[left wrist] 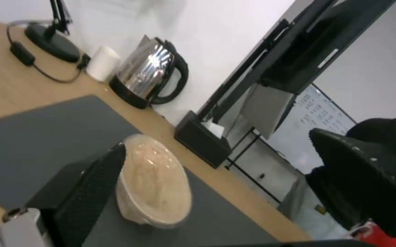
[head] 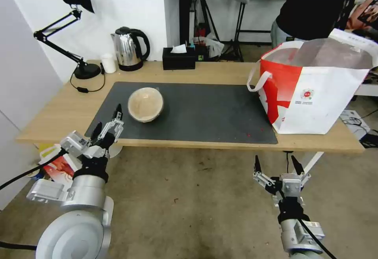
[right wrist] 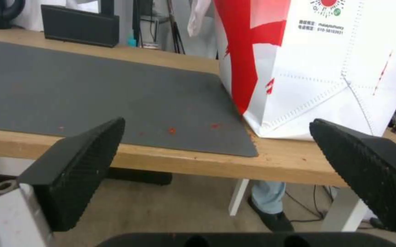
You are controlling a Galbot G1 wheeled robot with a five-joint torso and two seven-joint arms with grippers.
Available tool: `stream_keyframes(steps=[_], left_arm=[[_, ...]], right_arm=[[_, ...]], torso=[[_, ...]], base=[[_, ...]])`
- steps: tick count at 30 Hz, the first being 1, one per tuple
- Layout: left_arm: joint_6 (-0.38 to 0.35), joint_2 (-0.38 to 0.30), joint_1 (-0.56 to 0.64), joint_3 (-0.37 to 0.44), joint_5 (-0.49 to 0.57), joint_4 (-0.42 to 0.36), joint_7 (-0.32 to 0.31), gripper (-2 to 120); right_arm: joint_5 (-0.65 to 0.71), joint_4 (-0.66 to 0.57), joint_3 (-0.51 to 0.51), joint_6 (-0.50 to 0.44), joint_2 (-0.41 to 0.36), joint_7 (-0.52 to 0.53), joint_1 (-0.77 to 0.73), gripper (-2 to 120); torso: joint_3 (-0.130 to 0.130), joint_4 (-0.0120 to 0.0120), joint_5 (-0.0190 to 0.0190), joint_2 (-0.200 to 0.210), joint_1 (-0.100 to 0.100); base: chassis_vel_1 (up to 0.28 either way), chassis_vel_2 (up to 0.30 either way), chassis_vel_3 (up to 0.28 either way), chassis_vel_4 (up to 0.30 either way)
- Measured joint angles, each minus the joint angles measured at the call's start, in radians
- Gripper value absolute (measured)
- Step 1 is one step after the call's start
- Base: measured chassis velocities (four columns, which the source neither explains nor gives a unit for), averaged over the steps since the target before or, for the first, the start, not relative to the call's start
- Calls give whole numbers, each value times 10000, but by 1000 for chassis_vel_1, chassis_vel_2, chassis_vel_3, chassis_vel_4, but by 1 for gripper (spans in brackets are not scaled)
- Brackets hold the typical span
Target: Pick up the trash from the table and place it into the takeout bag.
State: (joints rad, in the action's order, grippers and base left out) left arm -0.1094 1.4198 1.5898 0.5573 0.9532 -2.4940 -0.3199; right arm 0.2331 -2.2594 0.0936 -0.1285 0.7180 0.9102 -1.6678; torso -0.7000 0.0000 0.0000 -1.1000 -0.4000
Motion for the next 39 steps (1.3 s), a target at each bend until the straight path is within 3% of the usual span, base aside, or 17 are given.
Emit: stream_keyframes(steps=[8, 17, 19, 22, 31, 33, 36, 39], left_arm=[[-463, -182, -165, 132, 2455, -68, -669, 100], [-534, -263, -225, 207, 2892, -68, -753, 100], [-704, -1010, -691, 898, 4568, -69, -764, 100], [-775, -1345, -901, 1214, 5304, -69, -763, 100], [-869, -1568, -1034, 1424, 5750, -51, -785, 100], [-981, -1792, -1167, 1634, 6038, 29, -839, 100], [-1467, -2865, -1795, 2632, 7293, 439, -1102, 100], [-1566, -3212, -1937, 2887, 7552, 629, -1206, 100]], right_arm=[[0, 0, 0, 0, 0, 0, 0, 100], [0, 0, 0, 0, 1, 0, 0, 100], [0, 0, 0, 0, 0, 0, 1, 100], [0, 0, 0, 0, 0, 0, 0, 100], [0, 0, 0, 0, 0, 0, 1, 100], [0, 0, 0, 0, 0, 0, 1, 100], [0, 0, -1, 0, 0, -1, 0, 100], [0, 0, -1, 0, 0, -1, 0, 100]], torso=[[0, -1, 0, 0, 0], [0, 1, -1, 0, 0], [0, 0, -1, 0, 0], [0, -2, 2, 0, 0], [0, 3, -3, 0, 0], [0, 3, -3, 0, 0], [0, -6, 2, 1, -1], [0, 0, 0, 1, -1]], base=[[0, 0, 0, 0], [0, 0, 0, 0], [0, 0, 0, 0], [0, 0, 0, 0], [0, 0, 0, 0], [0, 0, 0, 0], [0, 0, 0, 0], [0, 0, 0, 0]])
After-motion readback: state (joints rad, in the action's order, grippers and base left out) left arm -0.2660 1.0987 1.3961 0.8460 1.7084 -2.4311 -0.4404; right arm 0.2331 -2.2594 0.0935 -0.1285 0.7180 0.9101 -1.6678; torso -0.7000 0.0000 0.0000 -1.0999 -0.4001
